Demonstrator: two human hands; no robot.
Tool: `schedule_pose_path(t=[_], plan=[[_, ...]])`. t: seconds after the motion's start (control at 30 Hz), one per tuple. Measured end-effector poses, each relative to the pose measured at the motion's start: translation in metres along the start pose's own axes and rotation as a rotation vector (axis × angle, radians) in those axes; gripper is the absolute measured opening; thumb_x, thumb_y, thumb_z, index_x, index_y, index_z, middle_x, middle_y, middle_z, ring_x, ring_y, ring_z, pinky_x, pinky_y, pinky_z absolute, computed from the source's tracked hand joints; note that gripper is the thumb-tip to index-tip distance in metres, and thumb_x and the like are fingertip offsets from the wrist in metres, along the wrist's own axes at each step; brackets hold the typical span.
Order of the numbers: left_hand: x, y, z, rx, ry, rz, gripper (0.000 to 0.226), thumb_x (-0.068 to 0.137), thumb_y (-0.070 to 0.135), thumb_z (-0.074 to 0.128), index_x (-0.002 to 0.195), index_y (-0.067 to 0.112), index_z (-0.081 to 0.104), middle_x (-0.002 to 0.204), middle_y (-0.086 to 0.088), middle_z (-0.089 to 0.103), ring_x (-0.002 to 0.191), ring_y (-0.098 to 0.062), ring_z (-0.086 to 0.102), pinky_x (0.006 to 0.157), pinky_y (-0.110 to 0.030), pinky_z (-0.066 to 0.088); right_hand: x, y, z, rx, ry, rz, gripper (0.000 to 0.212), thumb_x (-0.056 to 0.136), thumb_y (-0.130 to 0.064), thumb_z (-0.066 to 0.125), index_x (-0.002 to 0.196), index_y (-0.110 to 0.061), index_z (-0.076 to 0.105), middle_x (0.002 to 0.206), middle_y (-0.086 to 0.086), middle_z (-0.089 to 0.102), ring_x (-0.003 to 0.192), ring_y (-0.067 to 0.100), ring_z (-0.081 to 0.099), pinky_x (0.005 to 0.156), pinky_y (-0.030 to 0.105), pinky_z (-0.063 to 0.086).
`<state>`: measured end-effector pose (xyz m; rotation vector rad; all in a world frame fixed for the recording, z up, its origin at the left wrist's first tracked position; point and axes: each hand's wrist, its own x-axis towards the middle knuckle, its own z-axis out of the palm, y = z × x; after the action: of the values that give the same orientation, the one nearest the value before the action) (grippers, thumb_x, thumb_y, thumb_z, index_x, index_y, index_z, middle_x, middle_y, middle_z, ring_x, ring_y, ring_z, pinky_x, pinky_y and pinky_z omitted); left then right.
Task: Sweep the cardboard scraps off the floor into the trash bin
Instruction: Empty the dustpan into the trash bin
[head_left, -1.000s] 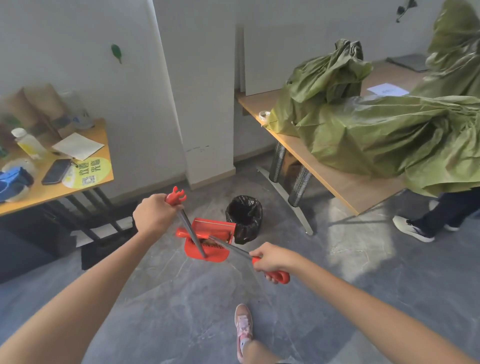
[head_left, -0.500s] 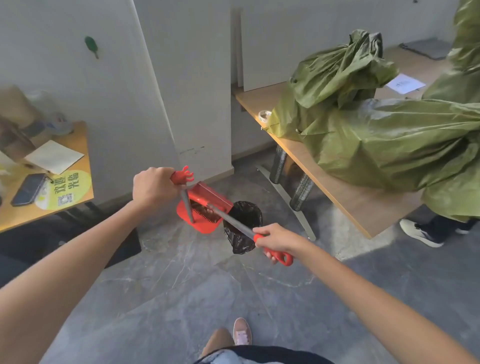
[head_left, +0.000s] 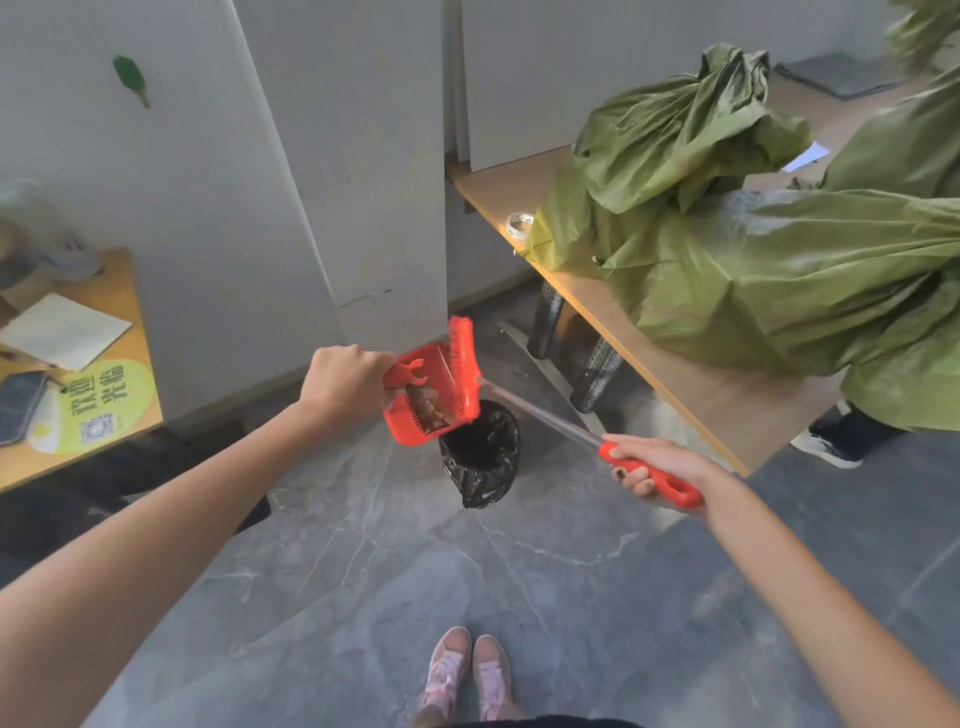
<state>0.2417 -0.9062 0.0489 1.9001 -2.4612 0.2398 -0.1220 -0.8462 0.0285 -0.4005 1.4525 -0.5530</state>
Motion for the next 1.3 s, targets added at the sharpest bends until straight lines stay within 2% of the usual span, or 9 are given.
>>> schedule_pose_path(t=[0.13,0.33,0.57,0.67,0.83,1.07,1.13,1.2,1.3], plan=[[0.006,-0.003,0.006,0.047,0.007,0.09,0.03,0.082,0.047,0.059,0.077,0.018,0.06,0.071,-0.009,0.068,0.069,-0.036,0.065,0.052,-0.027,0.03,0.0,0.003,-0.02,0.127,0.021,0.011,0.043,0.097,-0.004,0.045,0.138,-0.016,0.044,0.069,0.01,0.043,0.027,0.002,0.035,0.025,0.011,0.029],[0.003,0.001,0.018,0.074,0.053,0.254,0.032,0.064,0.033,0.082,0.056,0.015,0.056,0.039,-0.006,0.053,0.031,-0.03,0.052,0.041,-0.019,0.024,0.009,0.018,-0.015,0.161,0.103,0.011,0.044,0.096,-0.002,0.046,0.138,-0.015,0.043,0.068,0.011,0.043,0.026,0.003,0.036,0.025,0.012,0.029],[-0.017,0.022,0.051,0.126,-0.099,0.478,0.028,0.058,0.032,0.084,0.061,0.021,0.059,0.038,0.0,0.053,0.028,-0.022,0.05,0.036,-0.018,0.023,0.034,0.07,0.038,0.087,0.253,-0.054,0.053,0.091,0.004,0.048,0.141,-0.014,0.044,0.061,0.008,0.039,0.022,0.004,0.034,0.027,0.01,0.027],[-0.033,0.03,0.064,0.101,-0.148,0.558,0.03,0.051,0.023,0.086,0.058,0.021,0.057,0.036,0.002,0.05,0.026,-0.019,0.048,0.036,-0.018,0.021,0.033,0.088,0.053,0.074,0.258,-0.09,0.05,0.093,0.001,0.048,0.141,-0.015,0.045,0.06,0.007,0.039,0.023,0.004,0.034,0.028,0.01,0.028],[-0.055,0.05,0.085,0.139,-0.253,0.647,0.034,0.043,0.02,0.087,0.056,0.022,0.055,0.036,0.003,0.049,0.026,-0.017,0.049,0.035,-0.018,0.036,0.028,0.094,0.057,-0.003,0.231,-0.131,0.052,0.094,-0.002,0.051,0.143,-0.018,0.043,0.06,0.009,0.044,0.026,0.006,0.037,0.03,0.014,0.033],[-0.065,0.078,0.095,0.19,-0.291,0.707,0.04,0.03,0.016,0.087,0.051,0.024,0.054,0.035,0.007,0.048,0.027,-0.014,0.05,0.039,-0.015,0.029,0.036,0.108,0.058,0.038,0.259,-0.098,0.054,0.092,-0.001,0.053,0.143,-0.018,0.043,0.059,0.009,0.044,0.027,0.007,0.038,0.03,0.015,0.034],[-0.067,0.088,0.083,0.193,-0.301,0.691,0.032,0.041,0.024,0.086,0.055,0.023,0.058,0.041,0.006,0.054,0.033,-0.016,0.055,0.042,-0.018,0.024,0.036,0.112,0.057,0.054,0.262,-0.091,0.055,0.092,-0.001,0.052,0.143,-0.019,0.043,0.058,0.009,0.044,0.027,0.007,0.038,0.03,0.015,0.034],[-0.069,0.097,0.072,0.173,-0.361,0.635,0.018,0.074,0.035,0.067,0.078,0.017,0.064,0.066,0.001,0.068,0.06,-0.022,0.067,0.048,-0.025,0.029,0.034,0.114,0.057,0.066,0.267,-0.089,0.056,0.092,-0.001,0.053,0.143,-0.019,0.044,0.058,0.009,0.045,0.028,0.008,0.039,0.03,0.016,0.035],[-0.067,0.104,0.067,0.177,-0.483,0.479,0.026,0.09,0.031,0.046,0.098,0.009,0.059,0.093,-0.005,0.069,0.084,-0.028,0.068,0.049,-0.029,0.028,0.032,0.116,0.058,0.08,0.269,-0.085,0.056,0.091,0.001,0.052,0.143,-0.018,0.042,0.058,0.009,0.045,0.028,0.007,0.039,0.03,0.016,0.036]])
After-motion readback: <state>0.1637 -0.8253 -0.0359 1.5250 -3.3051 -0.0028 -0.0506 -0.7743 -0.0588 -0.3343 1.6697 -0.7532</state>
